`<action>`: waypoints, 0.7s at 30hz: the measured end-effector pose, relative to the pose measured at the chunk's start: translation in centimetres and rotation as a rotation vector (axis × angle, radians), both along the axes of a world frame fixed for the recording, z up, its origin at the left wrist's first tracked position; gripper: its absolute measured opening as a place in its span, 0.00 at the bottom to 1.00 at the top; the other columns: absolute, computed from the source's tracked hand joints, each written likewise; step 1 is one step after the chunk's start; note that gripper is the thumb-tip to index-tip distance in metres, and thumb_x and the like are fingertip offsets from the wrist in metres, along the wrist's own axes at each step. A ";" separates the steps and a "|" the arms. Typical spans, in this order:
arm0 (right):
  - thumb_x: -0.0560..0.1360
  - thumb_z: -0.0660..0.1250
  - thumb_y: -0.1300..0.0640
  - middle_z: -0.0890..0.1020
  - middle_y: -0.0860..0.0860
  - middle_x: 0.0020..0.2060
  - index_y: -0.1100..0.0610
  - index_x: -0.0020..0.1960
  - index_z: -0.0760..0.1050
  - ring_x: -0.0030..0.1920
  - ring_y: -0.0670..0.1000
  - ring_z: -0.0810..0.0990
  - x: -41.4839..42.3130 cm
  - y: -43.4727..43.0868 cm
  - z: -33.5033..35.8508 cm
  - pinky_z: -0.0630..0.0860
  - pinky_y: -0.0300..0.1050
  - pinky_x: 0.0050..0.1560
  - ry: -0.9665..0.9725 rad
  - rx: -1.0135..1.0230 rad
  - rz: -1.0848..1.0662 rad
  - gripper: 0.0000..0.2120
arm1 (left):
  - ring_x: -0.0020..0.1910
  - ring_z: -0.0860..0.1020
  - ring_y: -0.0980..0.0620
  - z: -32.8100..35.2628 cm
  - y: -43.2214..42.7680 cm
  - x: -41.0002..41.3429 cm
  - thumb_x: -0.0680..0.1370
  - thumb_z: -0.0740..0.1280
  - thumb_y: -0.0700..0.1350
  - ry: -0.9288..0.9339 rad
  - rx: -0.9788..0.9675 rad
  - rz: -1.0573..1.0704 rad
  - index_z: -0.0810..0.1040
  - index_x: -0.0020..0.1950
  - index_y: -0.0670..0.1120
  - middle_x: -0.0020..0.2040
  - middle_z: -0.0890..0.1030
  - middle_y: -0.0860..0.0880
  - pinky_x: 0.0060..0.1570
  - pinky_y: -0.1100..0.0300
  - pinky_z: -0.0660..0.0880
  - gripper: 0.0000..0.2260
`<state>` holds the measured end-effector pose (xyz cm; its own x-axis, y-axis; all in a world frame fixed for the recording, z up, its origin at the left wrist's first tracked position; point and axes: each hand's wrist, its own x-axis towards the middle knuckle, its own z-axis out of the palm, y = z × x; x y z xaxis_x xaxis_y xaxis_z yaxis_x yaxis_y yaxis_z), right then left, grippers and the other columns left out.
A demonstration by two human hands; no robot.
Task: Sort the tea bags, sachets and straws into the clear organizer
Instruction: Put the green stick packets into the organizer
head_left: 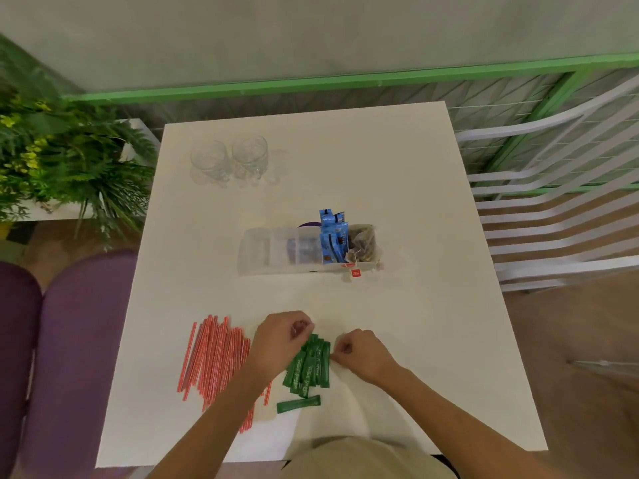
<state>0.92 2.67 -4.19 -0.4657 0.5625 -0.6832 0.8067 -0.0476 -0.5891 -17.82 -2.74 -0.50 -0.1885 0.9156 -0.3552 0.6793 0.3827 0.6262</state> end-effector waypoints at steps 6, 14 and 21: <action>0.74 0.65 0.47 0.80 0.52 0.39 0.57 0.41 0.76 0.41 0.54 0.81 -2.3 -1.1 0.5 0.75 0.43 0.39 -0.225 0.193 0.174 0.13 | 0.29 0.75 0.60 -2.2 -4.8 0.8 0.76 0.69 0.49 -0.009 -0.047 0.071 0.81 0.52 0.55 0.36 0.80 0.58 0.34 0.65 0.74 0.06; 0.74 0.64 0.52 0.79 0.53 0.44 0.55 0.47 0.73 0.40 0.54 0.76 -2.8 -1.1 0.8 0.70 0.43 0.38 -0.311 0.293 0.273 0.06 | 0.35 0.76 0.59 -2.9 -4.7 1.9 0.75 0.70 0.54 0.059 -0.075 0.087 0.78 0.56 0.58 0.35 0.77 0.56 0.37 0.63 0.73 0.11; 0.76 0.61 0.58 0.79 0.55 0.48 0.56 0.59 0.66 0.38 0.54 0.72 -0.9 -1.3 0.9 0.69 0.45 0.37 -0.249 0.323 0.277 0.13 | 0.31 0.74 0.60 -3.3 -3.9 2.3 0.74 0.71 0.50 0.083 -0.134 0.176 0.80 0.47 0.54 0.31 0.77 0.54 0.30 0.70 0.65 0.03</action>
<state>-0.02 1.38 -3.29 -0.4726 0.6420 -0.6038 0.8813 0.3420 -0.3261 -15.50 -6.60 -3.77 -0.3746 0.8118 -0.4480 0.6418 0.5758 0.5066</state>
